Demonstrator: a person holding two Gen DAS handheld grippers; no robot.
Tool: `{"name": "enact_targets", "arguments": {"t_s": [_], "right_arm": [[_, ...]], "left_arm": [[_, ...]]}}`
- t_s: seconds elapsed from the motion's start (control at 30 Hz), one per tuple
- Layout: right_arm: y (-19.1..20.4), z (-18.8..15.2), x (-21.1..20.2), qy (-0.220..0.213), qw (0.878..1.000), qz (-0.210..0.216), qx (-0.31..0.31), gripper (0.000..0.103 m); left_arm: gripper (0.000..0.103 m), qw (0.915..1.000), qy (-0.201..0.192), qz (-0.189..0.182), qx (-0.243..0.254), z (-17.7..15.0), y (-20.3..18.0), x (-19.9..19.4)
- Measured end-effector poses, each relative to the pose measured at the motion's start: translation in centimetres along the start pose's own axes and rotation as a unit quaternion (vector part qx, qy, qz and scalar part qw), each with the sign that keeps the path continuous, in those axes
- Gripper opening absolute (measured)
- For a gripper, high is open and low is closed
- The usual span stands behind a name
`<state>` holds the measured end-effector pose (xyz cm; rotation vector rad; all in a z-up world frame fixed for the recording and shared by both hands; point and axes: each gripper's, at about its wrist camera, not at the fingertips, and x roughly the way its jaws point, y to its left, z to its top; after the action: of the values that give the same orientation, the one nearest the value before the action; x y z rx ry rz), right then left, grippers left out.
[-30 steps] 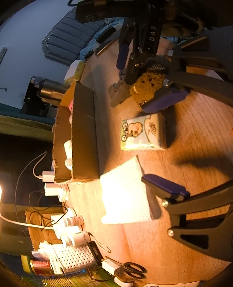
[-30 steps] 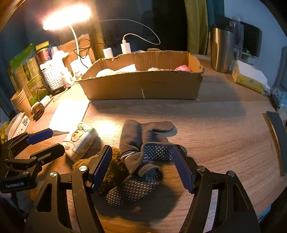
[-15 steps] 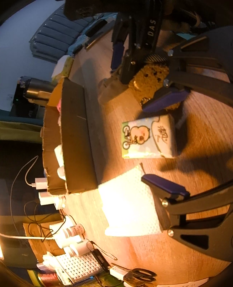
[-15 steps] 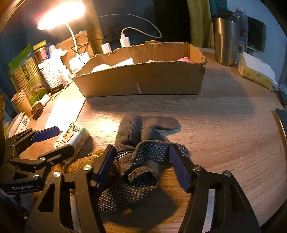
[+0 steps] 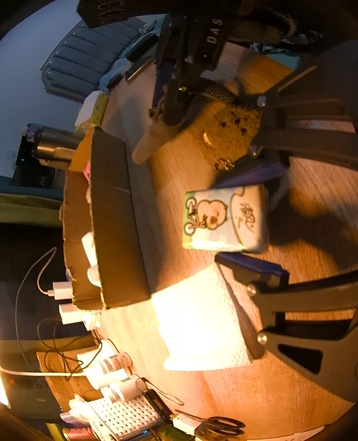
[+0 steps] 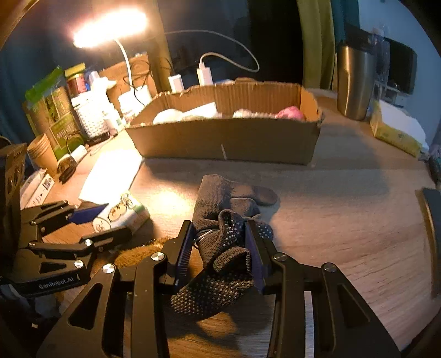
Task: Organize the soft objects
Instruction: 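Carry the glove and tissue pack over the cardboard box with both tools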
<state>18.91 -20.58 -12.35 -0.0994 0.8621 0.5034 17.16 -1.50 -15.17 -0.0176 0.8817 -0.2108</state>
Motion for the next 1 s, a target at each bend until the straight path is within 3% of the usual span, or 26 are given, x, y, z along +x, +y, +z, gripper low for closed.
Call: {"name": "enact_targets", "arguments": {"t_s": [0.63,1.0], "right_arm": [[-0.3,2.9,-3.9,-0.056,0.998,0.003,-0.004,0.040],[-0.6,4.8,-5.9,-0.083,0.996,-0.002,-0.013,0.040]], "left_arm": [[0.048,0.9959,-0.081,-0.012,0.039,3.8,-2.5,-5.6],[0.048,0.9939,-0.107,-0.015,0.023,6.3,-2.2,-6.9]]}}
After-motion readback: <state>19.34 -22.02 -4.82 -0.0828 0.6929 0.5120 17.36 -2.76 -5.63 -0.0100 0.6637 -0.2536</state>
